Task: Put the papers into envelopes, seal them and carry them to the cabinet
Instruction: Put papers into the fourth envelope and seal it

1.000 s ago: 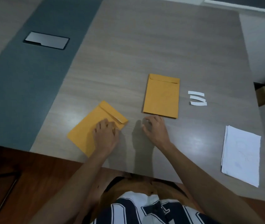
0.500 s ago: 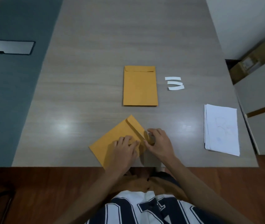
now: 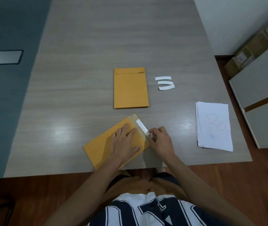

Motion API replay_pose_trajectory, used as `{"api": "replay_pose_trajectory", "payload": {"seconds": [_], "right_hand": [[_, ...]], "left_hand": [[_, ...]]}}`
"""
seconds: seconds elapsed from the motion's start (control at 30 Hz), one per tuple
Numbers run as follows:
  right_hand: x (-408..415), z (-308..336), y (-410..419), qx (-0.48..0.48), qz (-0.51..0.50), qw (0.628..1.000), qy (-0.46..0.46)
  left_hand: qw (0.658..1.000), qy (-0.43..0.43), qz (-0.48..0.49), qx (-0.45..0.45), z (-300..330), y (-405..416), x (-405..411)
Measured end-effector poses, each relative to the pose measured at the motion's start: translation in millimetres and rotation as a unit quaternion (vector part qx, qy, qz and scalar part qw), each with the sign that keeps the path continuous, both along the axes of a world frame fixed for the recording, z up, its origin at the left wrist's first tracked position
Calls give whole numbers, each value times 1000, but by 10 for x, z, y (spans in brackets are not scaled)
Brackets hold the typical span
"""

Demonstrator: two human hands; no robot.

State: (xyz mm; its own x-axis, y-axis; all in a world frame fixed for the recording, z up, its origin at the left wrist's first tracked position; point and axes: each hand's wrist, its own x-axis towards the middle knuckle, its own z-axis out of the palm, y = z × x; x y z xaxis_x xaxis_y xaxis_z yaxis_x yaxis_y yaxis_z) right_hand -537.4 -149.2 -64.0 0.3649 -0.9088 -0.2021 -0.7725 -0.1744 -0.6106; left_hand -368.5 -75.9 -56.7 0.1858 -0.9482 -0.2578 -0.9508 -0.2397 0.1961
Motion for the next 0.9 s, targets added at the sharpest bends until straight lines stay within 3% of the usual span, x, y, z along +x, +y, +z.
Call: {"api": "replay_pose_trajectory", "payload": {"seconds": [0.47, 0.6, 0.9], "right_hand": [[233, 190, -526, 48, 175, 980, 85], [387, 204, -681, 44, 177, 978, 104], [496, 149, -742, 27, 185, 978, 88]], "left_hand": [[992, -46, 6, 113, 161, -427, 15], [989, -83, -16, 121, 178, -482, 18], [989, -82, -9, 121, 164, -480, 4]]}}
